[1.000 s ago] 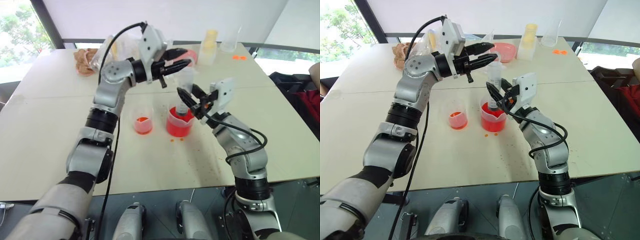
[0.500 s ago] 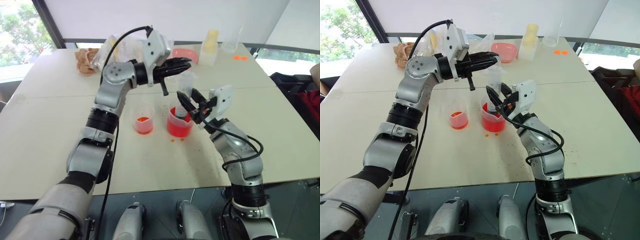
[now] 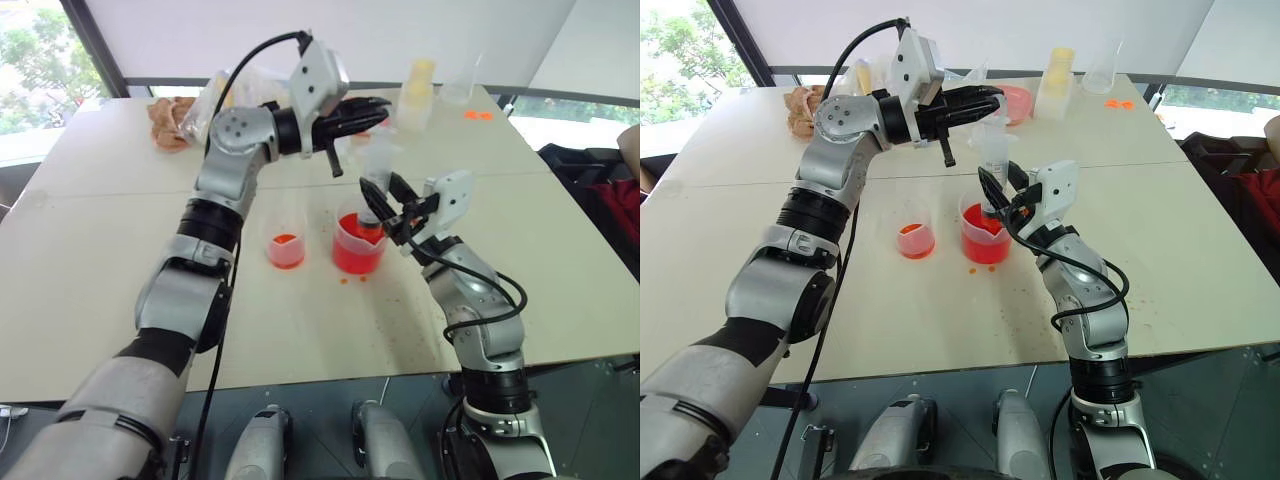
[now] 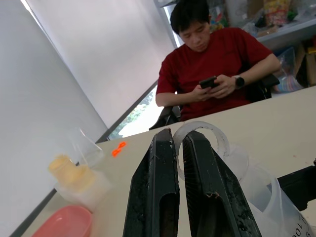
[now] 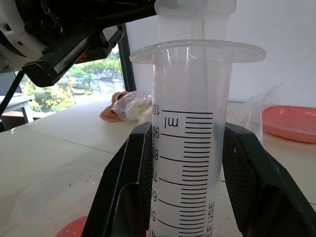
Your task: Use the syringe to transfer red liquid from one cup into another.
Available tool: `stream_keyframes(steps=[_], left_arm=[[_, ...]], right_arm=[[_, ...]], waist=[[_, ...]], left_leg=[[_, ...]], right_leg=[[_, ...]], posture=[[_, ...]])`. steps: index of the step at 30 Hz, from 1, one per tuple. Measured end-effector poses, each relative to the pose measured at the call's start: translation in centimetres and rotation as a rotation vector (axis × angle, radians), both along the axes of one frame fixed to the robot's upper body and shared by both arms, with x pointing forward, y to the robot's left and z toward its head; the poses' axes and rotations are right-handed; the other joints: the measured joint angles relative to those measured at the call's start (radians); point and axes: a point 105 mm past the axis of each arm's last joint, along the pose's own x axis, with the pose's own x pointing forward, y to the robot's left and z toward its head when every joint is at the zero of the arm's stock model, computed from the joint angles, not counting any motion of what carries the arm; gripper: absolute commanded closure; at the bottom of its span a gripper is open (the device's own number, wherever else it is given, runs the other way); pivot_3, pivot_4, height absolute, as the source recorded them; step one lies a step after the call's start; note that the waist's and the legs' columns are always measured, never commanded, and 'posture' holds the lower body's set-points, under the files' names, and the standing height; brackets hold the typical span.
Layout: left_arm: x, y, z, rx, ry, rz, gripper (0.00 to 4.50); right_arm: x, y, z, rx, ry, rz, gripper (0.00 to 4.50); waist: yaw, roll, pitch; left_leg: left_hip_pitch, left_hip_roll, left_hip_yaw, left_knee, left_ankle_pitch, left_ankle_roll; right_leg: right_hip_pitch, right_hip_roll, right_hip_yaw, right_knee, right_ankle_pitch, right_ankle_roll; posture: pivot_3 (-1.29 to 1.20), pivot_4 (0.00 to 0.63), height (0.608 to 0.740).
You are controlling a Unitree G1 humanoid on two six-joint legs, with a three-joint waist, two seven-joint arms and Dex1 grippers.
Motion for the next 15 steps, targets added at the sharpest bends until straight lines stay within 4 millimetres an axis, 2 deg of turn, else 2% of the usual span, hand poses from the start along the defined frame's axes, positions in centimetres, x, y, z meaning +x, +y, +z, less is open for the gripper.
stream_keyframes(steps=[3, 7, 13, 14, 15], left_arm=[[0.0, 0.0, 0.1, -0.006, -0.003, 0.006, 4.46], [0.1, 0.5, 0.3, -0.015, 0.005, 0.014, 3.02], [-0.2, 1.5, 1.3, -0.024, 0.012, 0.02, 0.52], [-0.4, 1.8, 1.4, -0.02, 0.019, 0.01, 0.2], [-0.7, 2.2, 1.4, -0.021, 0.029, -0.003, 0.2]], right_arm=[[0.0, 0.0, -0.1, 0.001, 0.002, -0.001, 3.07], [-0.1, 0.1, -0.4, -0.001, 0.008, 0.004, 3.07], [-0.3, 0.7, -0.4, -0.013, -0.005, 0.039, 3.07], [-0.3, 0.8, -0.3, -0.019, -0.007, 0.048, 3.07], [-0.3, 0.8, -0.3, -0.027, -0.009, 0.053, 3.07]], waist=[[0.0, 0.0, 0.0], [0.0, 0.0, 0.0], [-0.002, 0.0, 0.0], [-0.003, 0.0, 0.0], [-0.005, 0.0, 0.0]], left_leg=[[0.0, 0.0, 0.0, 0.0, 0.0, 0.0], [0.0, 0.0, 0.0, 0.0, 0.0, 0.0], [0.0, 0.0, 0.0, 0.0, 0.0, 0.0], [0.0, 0.0, 0.0, 0.0, 0.0, 0.0], [0.0, 0.0, 0.0, 0.0, 0.0, 0.0]], right_leg=[[0.0, 0.0, 0.0, 0.0, 0.0, 0.0], [0.0, 0.0, 0.0, 0.0, 0.0, 0.0], [0.0, 0.0, 0.0, 0.001, 0.0, 0.0], [0.0, 0.0, 0.0, 0.001, 0.0, 0.0], [0.0, 0.0, 0.0, 0.001, 0.0, 0.0]], posture=[[0.0, 0.15, 0.74], [0.0, 0.15, 0.74], [0.0, 0.15, 0.74], [0.0, 0.15, 0.74], [0.0, 0.15, 0.74]])
